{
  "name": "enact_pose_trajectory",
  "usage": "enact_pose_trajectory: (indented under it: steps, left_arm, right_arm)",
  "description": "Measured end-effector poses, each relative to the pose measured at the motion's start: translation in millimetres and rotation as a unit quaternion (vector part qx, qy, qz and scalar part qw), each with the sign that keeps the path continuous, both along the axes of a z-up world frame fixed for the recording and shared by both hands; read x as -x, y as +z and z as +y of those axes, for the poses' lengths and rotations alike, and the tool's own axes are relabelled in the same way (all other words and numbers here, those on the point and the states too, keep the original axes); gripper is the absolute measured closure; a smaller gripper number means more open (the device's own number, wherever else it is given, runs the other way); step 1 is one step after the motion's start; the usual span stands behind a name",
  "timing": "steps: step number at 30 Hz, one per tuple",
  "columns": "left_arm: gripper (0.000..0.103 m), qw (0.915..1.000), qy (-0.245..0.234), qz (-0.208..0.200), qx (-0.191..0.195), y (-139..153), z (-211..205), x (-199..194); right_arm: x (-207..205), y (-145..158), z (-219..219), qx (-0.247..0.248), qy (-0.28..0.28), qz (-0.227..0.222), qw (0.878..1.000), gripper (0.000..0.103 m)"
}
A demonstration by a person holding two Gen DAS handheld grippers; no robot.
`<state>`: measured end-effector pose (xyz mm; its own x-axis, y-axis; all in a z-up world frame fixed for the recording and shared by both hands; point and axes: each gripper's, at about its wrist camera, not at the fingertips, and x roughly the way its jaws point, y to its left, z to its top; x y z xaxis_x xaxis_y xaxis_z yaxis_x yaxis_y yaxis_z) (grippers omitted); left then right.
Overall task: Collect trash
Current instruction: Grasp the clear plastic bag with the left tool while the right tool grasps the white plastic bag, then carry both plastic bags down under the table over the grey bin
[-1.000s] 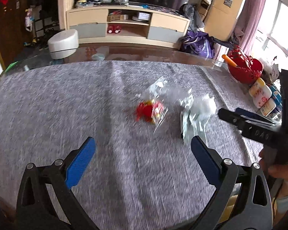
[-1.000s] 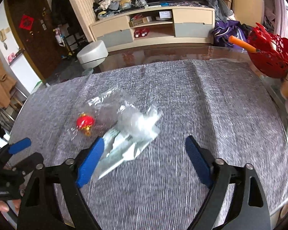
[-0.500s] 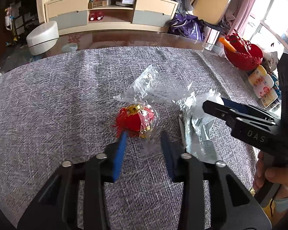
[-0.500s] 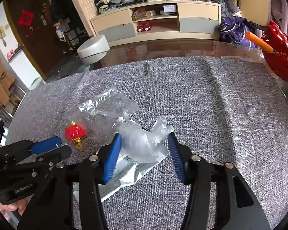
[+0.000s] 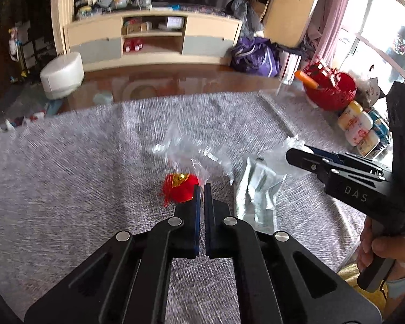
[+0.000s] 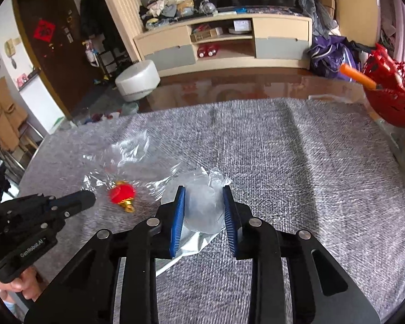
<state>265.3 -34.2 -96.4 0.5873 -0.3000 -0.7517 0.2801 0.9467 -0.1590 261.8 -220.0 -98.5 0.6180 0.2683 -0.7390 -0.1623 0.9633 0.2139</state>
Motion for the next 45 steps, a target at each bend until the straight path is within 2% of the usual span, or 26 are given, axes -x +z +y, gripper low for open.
enact_pose_trajectory:
  steps: [6, 13, 21, 29, 37, 45]
  left_arm:
    - [0.102, 0.999, 0.001, -0.044, -0.006, 46.1, 1.8, 40.4]
    - [0.102, 0.9965, -0.003, -0.083, -0.005, 87.9, 1.5, 111.2]
    - [0.102, 0.9935, -0.016, -0.113, 0.001, 111.4, -0.1, 191.6]
    - [0.102, 0.9955, -0.027, -0.091, -0.002, 84.3, -2.8, 253.2]
    - [0.102, 0.9991, -0.029, -0.032, 0.001, 30.7, 1.4, 296.1]
    - [0.102, 0.9988, -0.023, 0.044, 0.003, -33.2, 5.3, 305.9]
  right_arm:
    - [32.6, 35.6, 0.2, 0.0, 0.003, -0.03, 1.0, 0.075]
    - [90.0, 71.5, 1.6, -0.001, 0.01, -0.063, 0.998, 0.075]
    - [157.8, 87.1, 4.9, -0.001, 0.026, -0.079, 0.997, 0.075]
    - [216.5, 56.2, 0.6, 0.001, 0.031, -0.053, 0.998, 0.075]
    - [245.0, 13.0, -0.7, -0.003, 0.028, -0.009, 1.0, 0.075]
    - [253.9, -41.9, 16.4, -0.001, 0.037, 0.053, 0.998, 0.075]
